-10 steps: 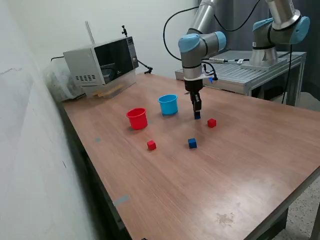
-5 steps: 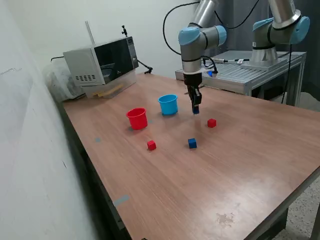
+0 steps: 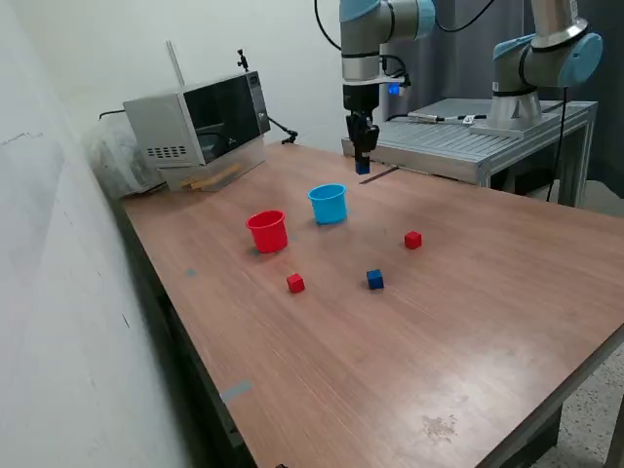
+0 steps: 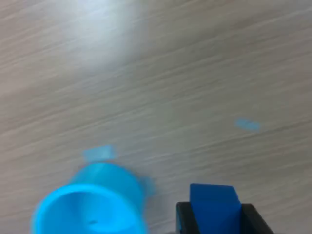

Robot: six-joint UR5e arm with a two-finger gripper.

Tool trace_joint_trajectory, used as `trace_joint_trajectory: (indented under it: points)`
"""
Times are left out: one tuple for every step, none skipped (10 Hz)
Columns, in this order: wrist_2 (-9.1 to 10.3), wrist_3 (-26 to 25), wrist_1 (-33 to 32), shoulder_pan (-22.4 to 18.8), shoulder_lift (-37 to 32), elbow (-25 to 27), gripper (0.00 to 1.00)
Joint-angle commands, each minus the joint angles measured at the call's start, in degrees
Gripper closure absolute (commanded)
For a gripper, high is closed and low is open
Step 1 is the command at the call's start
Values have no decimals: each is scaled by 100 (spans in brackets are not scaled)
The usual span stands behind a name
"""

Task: Place red objects in the red bin, and blue objects in the blue bin.

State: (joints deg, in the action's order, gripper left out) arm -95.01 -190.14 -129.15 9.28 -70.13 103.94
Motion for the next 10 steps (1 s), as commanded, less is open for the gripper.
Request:
trace_joint_trajectory:
  points:
    - [-9,144,21,635,-10,-14,100]
    - [0,283,21,863,103,-32,100]
    - [9,302,21,917,192,-128,100]
    - [26,302,12,918,280,-189,100]
    - [35,302,4,918,333,-216,100]
    - [53,302,-31,883,420,-269,100]
    - [227,302,-40,874,560,-374,100]
    - [368,302,-40,874,692,-453,100]
    - [378,302,-49,874,772,-489,100]
    - [378,302,-93,848,781,-506,100]
